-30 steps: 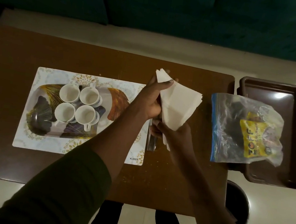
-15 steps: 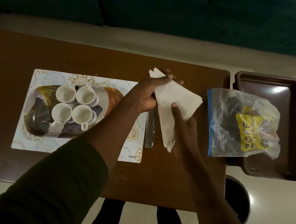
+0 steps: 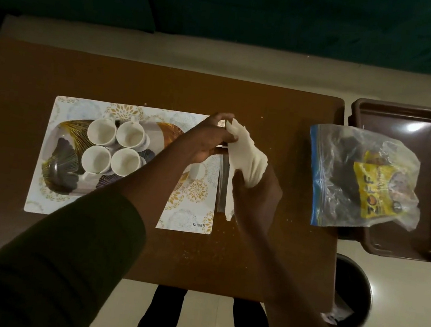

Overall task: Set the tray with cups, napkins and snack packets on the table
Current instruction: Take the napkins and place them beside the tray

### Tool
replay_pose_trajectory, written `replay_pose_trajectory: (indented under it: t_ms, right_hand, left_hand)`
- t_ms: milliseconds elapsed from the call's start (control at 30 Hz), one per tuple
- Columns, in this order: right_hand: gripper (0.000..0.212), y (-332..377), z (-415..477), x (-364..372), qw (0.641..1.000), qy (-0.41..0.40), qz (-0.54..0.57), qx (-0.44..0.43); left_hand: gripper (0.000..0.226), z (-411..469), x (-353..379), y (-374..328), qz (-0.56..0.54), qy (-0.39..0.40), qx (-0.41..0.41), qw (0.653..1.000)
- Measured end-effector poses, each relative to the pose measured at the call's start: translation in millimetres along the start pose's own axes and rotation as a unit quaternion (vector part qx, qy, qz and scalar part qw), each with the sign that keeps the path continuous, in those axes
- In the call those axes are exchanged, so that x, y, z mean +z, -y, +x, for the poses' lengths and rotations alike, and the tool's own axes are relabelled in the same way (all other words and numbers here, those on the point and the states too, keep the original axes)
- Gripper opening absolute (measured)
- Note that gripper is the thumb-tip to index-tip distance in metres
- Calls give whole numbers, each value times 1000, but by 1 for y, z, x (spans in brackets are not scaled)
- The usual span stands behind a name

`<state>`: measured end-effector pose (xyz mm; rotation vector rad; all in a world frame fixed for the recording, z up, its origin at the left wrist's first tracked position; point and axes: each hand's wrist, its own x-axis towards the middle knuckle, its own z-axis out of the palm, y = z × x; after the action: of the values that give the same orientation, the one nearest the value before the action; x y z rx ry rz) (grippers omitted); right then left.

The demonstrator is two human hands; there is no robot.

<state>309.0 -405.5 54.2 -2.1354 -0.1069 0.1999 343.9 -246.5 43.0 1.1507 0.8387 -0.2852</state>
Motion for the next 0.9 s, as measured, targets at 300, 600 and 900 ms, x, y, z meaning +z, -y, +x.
replay_pose_trajectory:
  t_ms: [300,600,900]
  right_hand:
    - [27,-6,0,20,995,30,-70,-59]
    - [29,-15,-15,27,994,47,-85,-47]
    - [20,-23,-11,29,994,54,-88,-26]
  left_hand:
    - [66,15,-9,10,151,-27,26,988]
    - [40,19,-9,13,326,-10,98,940]
    - [48,20,-15,16,423,-2,117,899]
